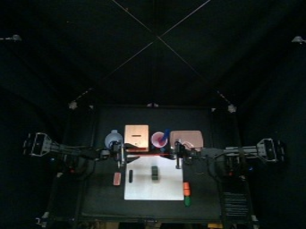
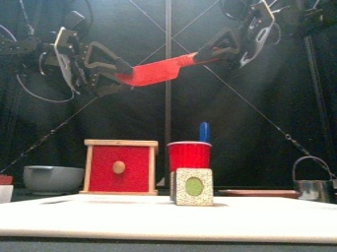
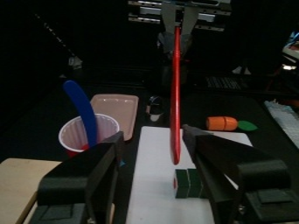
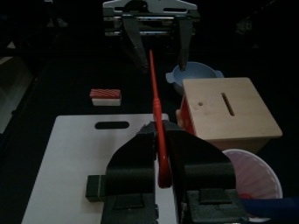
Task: Cut the sushi into 4 pieces with the knife
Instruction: Grasp knife edge with left hand
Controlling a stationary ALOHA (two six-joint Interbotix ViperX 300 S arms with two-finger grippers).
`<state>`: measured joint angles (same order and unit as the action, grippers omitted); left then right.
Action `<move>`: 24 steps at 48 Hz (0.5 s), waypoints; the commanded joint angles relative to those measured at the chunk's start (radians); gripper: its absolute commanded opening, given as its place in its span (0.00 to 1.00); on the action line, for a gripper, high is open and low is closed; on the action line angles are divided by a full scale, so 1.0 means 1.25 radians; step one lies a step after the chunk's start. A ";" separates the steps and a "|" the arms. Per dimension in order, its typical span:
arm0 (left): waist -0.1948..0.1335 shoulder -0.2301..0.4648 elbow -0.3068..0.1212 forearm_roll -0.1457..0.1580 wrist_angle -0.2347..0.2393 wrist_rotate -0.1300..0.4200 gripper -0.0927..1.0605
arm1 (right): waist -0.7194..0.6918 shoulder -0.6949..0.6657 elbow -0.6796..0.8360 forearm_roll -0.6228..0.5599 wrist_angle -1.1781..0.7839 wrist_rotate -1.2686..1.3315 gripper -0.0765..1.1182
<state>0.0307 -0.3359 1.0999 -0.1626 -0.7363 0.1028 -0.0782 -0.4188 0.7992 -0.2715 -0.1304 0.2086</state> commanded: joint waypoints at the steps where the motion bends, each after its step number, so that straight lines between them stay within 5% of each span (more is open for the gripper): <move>1: 0.004 -0.001 -0.013 0.011 -0.011 0.001 0.79 | -0.004 -0.018 -0.007 0.000 -0.007 -0.001 0.16; 24: 0.004 -0.001 -0.012 0.036 -0.012 0.001 0.31 | -0.006 -0.023 0.000 0.005 -0.009 0.004 0.16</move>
<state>0.0307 -0.3359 1.0999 -0.1181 -0.7394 0.1074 -0.0874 -0.4280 0.8084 -0.2684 -0.1304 0.2117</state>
